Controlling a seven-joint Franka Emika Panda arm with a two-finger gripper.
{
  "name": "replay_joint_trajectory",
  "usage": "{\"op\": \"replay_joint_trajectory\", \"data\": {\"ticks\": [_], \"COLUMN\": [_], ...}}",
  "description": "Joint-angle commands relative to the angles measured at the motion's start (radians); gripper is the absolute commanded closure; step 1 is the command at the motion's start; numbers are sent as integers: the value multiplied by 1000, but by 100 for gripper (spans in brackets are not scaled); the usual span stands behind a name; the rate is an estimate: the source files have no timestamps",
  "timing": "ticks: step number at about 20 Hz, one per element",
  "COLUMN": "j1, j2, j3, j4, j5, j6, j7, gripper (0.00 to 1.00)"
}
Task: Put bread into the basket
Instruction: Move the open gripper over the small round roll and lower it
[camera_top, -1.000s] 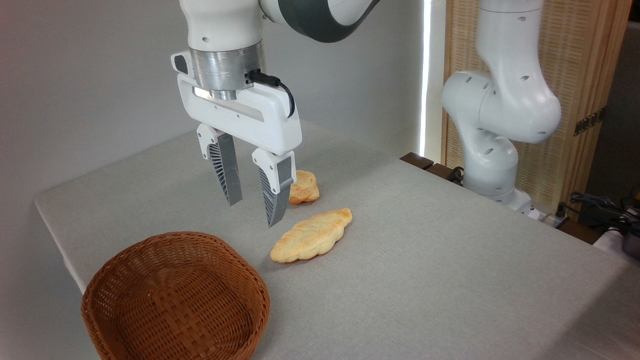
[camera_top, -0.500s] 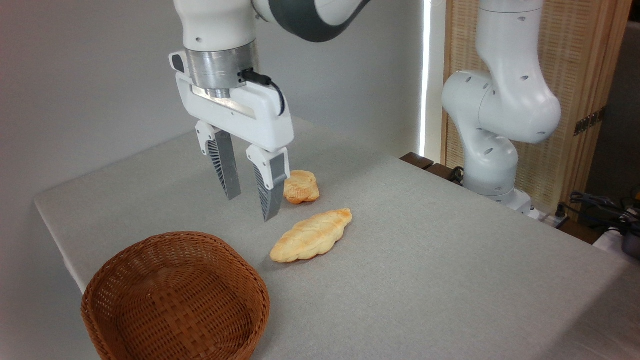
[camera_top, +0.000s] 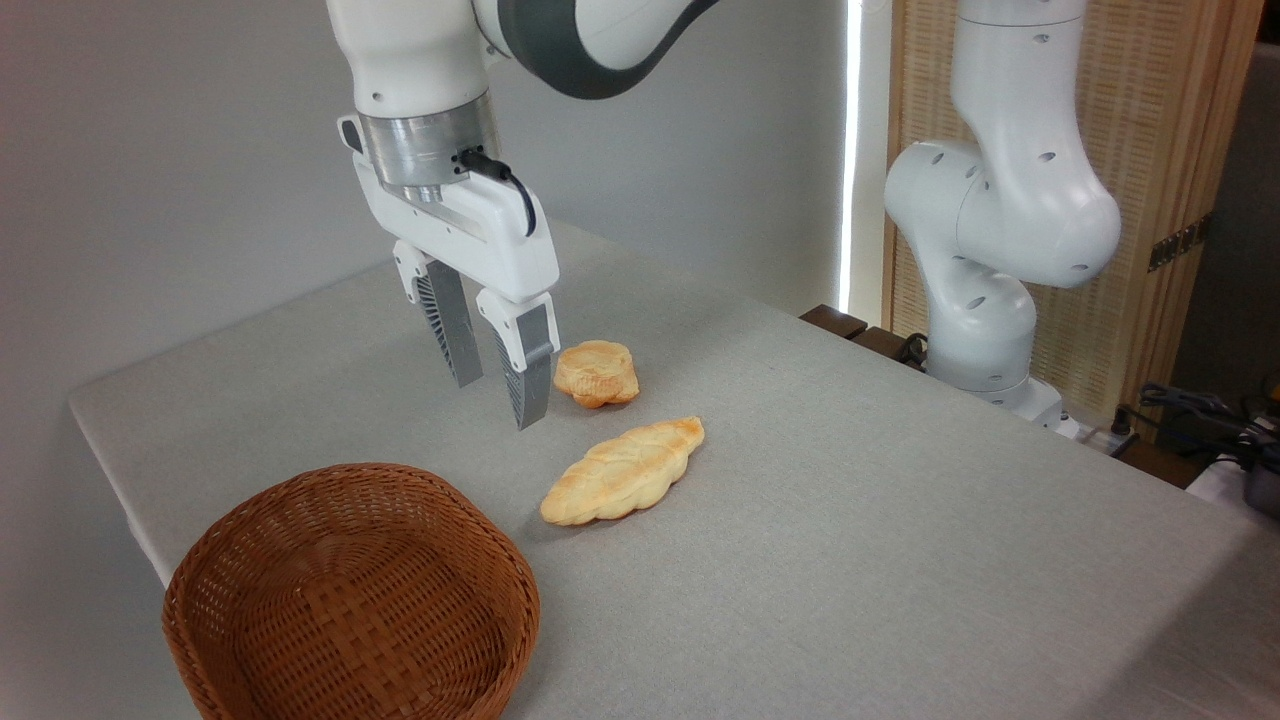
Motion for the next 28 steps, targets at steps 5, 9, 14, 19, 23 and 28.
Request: {"op": "replay_joint_trajectory", "data": {"ticks": [5, 9, 14, 19, 23, 28], "j1": [-61, -118, -182, -228, -277, -313], "j2": [-76, -95, -118, -134, -138, -135], "j3": [2, 4, 4, 4, 4, 5], "j4": [-98, -129, -210, -264, -294, -298], "j5": [-5, -6, -6, -6, -11, -18], "j6": [-27, -57, -62, -59, -47, -44], "j7": [6, -4, -5, 6, 6, 6], "gripper": [0, 0, 0, 0, 0, 0]}}
